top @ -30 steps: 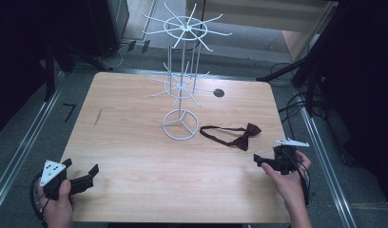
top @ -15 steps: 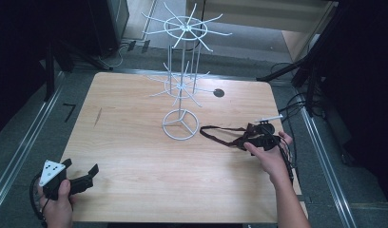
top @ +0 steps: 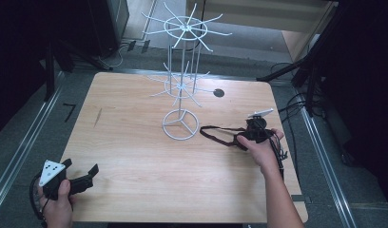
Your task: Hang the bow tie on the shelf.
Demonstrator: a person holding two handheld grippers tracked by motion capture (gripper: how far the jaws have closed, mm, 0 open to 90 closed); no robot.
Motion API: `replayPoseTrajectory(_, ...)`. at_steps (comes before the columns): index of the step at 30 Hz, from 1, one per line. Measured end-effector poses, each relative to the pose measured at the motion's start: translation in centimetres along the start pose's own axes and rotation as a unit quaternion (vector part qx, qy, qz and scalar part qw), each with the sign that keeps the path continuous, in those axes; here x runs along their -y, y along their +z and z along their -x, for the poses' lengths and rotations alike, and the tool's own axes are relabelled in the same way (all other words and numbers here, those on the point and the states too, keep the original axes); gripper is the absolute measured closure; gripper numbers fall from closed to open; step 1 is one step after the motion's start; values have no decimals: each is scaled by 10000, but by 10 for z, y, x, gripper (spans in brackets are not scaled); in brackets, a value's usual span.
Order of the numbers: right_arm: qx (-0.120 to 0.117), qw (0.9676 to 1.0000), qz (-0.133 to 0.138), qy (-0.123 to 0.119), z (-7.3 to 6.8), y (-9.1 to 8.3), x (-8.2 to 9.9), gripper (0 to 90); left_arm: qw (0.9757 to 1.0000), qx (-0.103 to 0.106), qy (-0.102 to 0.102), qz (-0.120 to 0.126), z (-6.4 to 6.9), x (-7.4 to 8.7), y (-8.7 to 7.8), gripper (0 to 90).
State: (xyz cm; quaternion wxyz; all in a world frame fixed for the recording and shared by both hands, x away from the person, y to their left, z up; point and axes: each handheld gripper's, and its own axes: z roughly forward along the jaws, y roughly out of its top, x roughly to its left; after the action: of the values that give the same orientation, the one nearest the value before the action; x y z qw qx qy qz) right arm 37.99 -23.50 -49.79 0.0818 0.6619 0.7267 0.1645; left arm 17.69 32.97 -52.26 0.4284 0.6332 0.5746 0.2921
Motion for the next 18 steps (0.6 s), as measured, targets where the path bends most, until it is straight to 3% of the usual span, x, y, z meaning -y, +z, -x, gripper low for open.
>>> replayPoseTrajectory(11, 168, 9996, -215, 114, -12, 14, -6, 147, 10000, 11, -2, -6, 0, 0, 0, 4)
replayPoseTrajectory(14, 154, 9996, -227, 6, -14, 18, -5, 338, 10000, 15, -8, -5, 0, 0, 0, 4)
replayPoseTrajectory(18, 236, 9995, -172, -105, -15, 17, -4, 394, 10000, 16, -10, -9, 0, 0, 0, 4)
